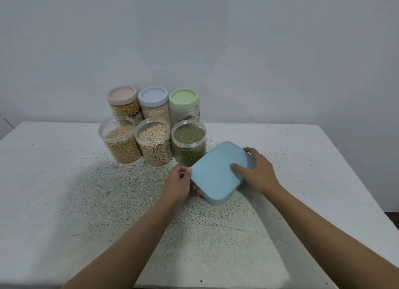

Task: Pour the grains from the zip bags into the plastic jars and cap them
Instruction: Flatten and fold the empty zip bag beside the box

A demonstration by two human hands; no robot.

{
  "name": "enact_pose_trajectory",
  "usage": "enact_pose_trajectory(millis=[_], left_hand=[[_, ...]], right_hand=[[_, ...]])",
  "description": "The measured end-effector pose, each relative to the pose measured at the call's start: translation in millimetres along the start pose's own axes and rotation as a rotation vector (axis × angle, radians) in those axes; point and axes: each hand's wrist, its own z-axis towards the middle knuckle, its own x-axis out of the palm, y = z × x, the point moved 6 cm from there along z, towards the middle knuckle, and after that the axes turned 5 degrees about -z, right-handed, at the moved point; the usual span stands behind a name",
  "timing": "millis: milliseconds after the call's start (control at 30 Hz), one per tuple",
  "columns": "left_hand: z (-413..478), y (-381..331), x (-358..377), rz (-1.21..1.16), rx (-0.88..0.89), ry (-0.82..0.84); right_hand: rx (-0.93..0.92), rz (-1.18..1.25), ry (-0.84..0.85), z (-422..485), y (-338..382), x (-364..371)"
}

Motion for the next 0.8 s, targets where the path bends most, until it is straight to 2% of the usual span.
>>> enact_pose_trajectory(millis=[100,200,433,800], left_hand=[[2,2,18,-0.11,-0.055,0.037],[2,5,31,-0.192,-0.09,0.053],[16,1,44,-0.341,-0.128,-0.001],[30,3,54,-0.543,-0.116,-0.124]], right_hand=[[-0.051,-0.162,-0.17,4,-10,-8],[-0.053,-0.237,-0.192,16,-13,-6],[0.026,0.121,-0.228,66,-7,-5],[0.067,0.182,-0.075,115,17,8]])
